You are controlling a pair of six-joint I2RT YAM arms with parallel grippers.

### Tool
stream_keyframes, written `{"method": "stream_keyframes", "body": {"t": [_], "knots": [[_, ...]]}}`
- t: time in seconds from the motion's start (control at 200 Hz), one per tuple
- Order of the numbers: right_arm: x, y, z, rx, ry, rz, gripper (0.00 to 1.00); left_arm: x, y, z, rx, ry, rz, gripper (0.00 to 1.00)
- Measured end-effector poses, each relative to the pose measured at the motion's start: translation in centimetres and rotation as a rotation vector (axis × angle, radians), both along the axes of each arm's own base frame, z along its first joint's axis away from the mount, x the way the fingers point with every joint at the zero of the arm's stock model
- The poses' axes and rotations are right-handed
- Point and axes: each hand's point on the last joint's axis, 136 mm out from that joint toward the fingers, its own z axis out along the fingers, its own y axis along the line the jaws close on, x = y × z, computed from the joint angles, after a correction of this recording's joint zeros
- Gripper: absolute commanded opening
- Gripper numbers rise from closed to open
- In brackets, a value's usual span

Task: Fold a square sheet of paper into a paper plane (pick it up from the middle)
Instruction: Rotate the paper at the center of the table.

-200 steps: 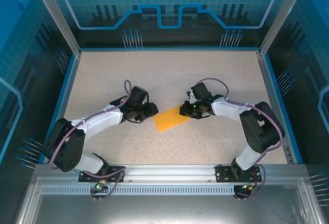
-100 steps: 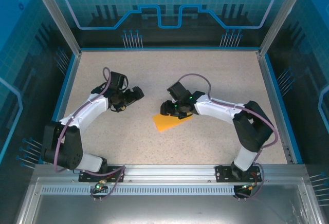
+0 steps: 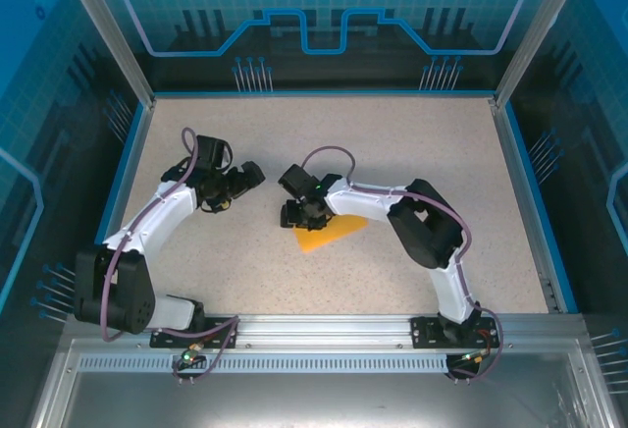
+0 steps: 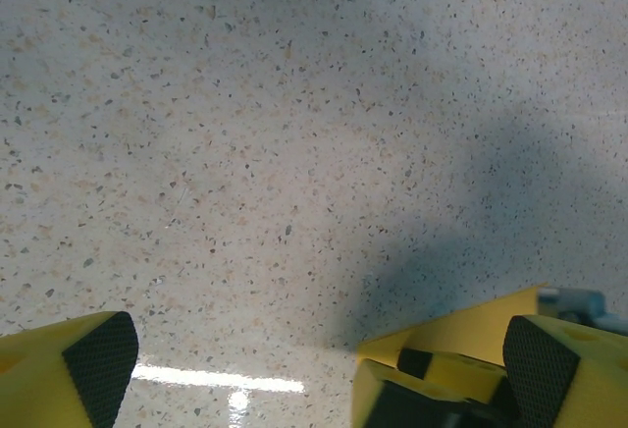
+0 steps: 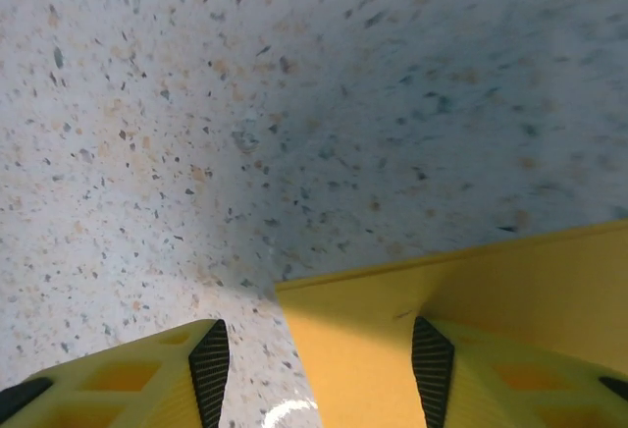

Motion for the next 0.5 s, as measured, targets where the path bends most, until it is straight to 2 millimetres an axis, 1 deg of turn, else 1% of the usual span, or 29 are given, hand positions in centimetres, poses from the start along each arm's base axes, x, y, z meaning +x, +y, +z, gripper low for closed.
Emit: {"method": "stream_keyframes", "body": {"t": [0.065,0.145,0.235,0.31,0.34,0.405,0.445,0.5], "knots": [[-0.1,0.6,0.2,0.003,-0.005,0.009,0.54,0.0,0.0,0.0,-0.001,0.001,-0.001,0.99],[-0.5,0.9,-0.1,-0.003,-0.003,0.021,0.53,0.0,-0.1,-0.2,-0.004,0.005,-0.002,0.99],[-0.8,0.9,-0.3,-0.009,-0.009,0.048,0.52,0.0,0.0,-0.2,-0.008,0.008,-0.002,0.99],[-1.8,0.4,-0.2,-0.014,-0.016,0.103,0.52,0.0,0.0,-0.3,-0.01,0.008,-0.001,0.99],[-2.6,-0.1,-0.2,-0.024,-0.016,0.137,0.52,0.0,0.0,-0.3,-0.011,0.008,-0.002,0.99],[-5.0,-1.7,-0.2,-0.06,-0.005,0.222,0.52,0.0,-0.2,-0.4,-0.02,0.01,-0.007,0.99],[-6.8,-3.2,-0.2,-0.093,0.012,0.273,0.53,-0.1,-0.3,-0.5,-0.024,0.013,-0.01,0.99],[-8.7,-5.5,-0.1,-0.14,0.032,0.319,0.53,-0.1,-0.4,-0.7,-0.035,0.015,-0.016,0.99]]}}
